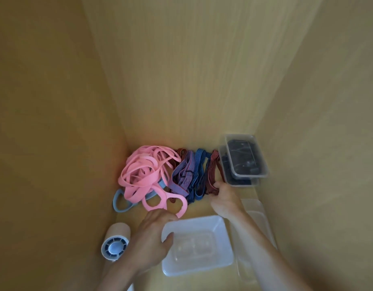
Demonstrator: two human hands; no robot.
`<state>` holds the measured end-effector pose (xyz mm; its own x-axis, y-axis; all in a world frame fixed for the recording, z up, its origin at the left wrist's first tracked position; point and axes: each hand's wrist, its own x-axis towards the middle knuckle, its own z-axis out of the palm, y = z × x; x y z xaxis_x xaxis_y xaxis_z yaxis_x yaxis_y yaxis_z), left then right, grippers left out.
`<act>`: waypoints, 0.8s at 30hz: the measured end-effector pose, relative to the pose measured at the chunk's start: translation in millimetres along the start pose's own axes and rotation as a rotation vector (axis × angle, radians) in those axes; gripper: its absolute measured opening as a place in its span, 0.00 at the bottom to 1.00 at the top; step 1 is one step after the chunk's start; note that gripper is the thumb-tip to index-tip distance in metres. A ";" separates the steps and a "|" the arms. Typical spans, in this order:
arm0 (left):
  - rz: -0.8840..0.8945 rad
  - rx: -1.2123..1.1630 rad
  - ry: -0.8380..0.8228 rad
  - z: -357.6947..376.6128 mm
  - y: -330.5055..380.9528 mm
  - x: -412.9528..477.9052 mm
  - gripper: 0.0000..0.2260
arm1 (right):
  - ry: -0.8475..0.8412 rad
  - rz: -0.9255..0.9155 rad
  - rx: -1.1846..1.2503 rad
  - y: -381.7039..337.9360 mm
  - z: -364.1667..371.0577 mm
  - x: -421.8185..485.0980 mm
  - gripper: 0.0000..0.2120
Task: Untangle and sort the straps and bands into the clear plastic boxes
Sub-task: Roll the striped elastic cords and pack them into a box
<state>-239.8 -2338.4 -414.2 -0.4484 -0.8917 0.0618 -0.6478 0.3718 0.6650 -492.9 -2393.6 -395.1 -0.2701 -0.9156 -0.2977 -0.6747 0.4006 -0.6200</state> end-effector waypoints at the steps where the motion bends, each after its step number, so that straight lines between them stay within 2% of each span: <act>1: -0.003 -0.005 0.007 -0.2 0.7 -0.2 0.15 | 0.015 0.012 0.067 1.3 -1.5 -1.9 0.09; 6: -0.053 -0.066 0.022 -1.1 6.8 4.6 0.13 | 0.071 -0.027 0.223 12.0 5.7 3.4 0.12; 10: -0.066 -0.148 0.035 -5.5 22.4 26.9 0.10 | 0.111 -0.085 0.353 8.1 -1.5 -1.2 0.07; 13: -0.079 -0.181 0.032 -6.6 32.7 46.6 0.10 | 0.102 -0.131 0.502 1.1 -16.4 -8.0 0.09; 17: -0.190 -0.258 -0.029 -3.5 40.3 62.0 0.12 | 0.055 -0.217 0.635 -18.9 -45.3 -20.5 0.09; 24: -0.260 -0.283 -0.101 7.2 55.6 94.0 0.10 | 0.082 -0.361 0.714 -49.9 -96.3 -35.3 0.09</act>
<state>-322.4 -2399.7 -376.8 -0.3594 -0.9115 -0.1997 -0.5587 0.0388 0.8284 -515.9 -2384.5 -283.8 -0.1871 -0.9812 0.0464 -0.1355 -0.0210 -0.9906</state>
